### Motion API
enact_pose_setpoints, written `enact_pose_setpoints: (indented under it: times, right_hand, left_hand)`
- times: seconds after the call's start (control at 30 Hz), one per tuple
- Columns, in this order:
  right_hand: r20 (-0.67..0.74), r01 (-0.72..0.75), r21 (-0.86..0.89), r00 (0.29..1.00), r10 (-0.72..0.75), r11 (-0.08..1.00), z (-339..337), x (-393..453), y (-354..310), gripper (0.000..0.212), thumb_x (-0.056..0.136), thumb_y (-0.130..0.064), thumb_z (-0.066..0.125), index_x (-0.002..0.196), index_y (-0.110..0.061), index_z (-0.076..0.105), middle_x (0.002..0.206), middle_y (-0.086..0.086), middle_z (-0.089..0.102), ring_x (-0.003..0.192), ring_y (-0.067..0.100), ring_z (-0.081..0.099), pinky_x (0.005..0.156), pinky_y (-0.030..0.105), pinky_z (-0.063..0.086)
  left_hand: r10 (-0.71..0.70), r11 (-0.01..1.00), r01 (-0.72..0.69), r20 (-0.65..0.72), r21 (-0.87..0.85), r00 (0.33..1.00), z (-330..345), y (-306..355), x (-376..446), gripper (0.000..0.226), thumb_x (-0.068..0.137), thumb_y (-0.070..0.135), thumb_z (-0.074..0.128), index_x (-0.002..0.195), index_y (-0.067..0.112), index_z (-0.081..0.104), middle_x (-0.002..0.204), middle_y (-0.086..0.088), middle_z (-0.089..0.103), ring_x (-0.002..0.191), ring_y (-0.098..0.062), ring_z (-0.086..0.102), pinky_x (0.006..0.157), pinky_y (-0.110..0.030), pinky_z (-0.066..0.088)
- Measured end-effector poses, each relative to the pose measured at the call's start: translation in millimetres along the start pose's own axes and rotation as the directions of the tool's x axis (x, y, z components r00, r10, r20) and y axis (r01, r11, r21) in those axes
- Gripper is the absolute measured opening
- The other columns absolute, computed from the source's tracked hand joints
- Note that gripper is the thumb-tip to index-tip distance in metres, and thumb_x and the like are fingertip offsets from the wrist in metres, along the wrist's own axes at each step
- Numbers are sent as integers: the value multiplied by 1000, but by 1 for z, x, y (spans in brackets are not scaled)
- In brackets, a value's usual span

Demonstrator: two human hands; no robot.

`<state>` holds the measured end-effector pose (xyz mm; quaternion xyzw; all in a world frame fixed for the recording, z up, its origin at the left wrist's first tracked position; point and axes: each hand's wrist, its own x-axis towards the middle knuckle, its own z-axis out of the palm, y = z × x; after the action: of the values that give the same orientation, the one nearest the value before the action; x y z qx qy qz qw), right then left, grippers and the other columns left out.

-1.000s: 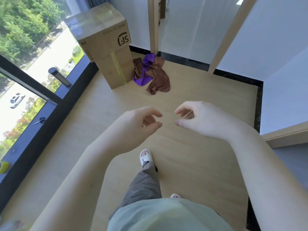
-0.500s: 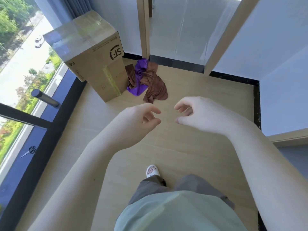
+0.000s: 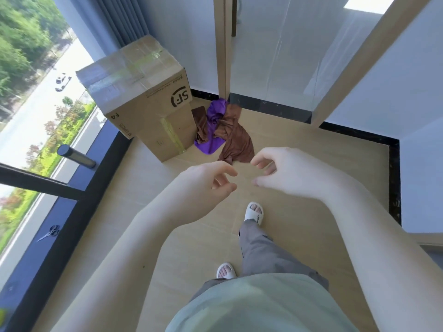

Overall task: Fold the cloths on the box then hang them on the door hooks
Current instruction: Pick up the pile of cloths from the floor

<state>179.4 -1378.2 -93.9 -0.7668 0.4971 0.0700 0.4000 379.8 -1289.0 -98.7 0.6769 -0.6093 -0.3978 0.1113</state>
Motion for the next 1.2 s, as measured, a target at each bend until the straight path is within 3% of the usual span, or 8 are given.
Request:
enact_pose_setpoints:
  times: [0.23,0.5,0.77,0.97,1.2]
  right_hand:
    - [14,81,32,997,-82,996,-66,93,10,31,92,-33,71,122,-35,62,114,-17,64,102,7,63,78,25,49]
    - [70,105,-9,992,-105,994,-132,183,33,37,91,-35,74,125,-32,61,114,-16,64,103,9,62,88,30,52]
    - [125,108,-37,987,-102,993,-154,273,35,35,94,-34,69,127,-27,62,118,-10,65,102,13,62,84,29,50]
    - [116,19,-81,993,-10,997,-177,331,46,36,94,-34,68,128,-28,61,118,-11,65,106,13,62,90,32,52]
    - [107,-41,-129,993,55,991,-206,392,54,39,95,-32,67,132,-25,60,125,-8,65,110,14,62,91,31,52]
  left_hand:
    - [-83,994,87,-66,60,994,-44,25,88,22,101,36,58,123,37,62,104,20,67,98,1,60,89,-23,50]
    - [-142,988,149,-118,49,983,-72,44,182,26,102,32,57,128,32,62,108,15,67,101,-6,62,93,-26,51]
    - [-210,974,214,-58,72,976,-84,21,265,27,102,31,55,128,31,62,107,16,66,101,-10,61,94,-31,51]
    - [-188,979,191,-43,68,981,-101,0,339,28,102,30,55,129,30,62,115,11,66,106,-14,60,92,-28,48]
    - [-153,988,153,-5,7,988,-119,-22,414,28,101,32,58,128,30,63,110,12,64,103,-15,60,90,-31,50]
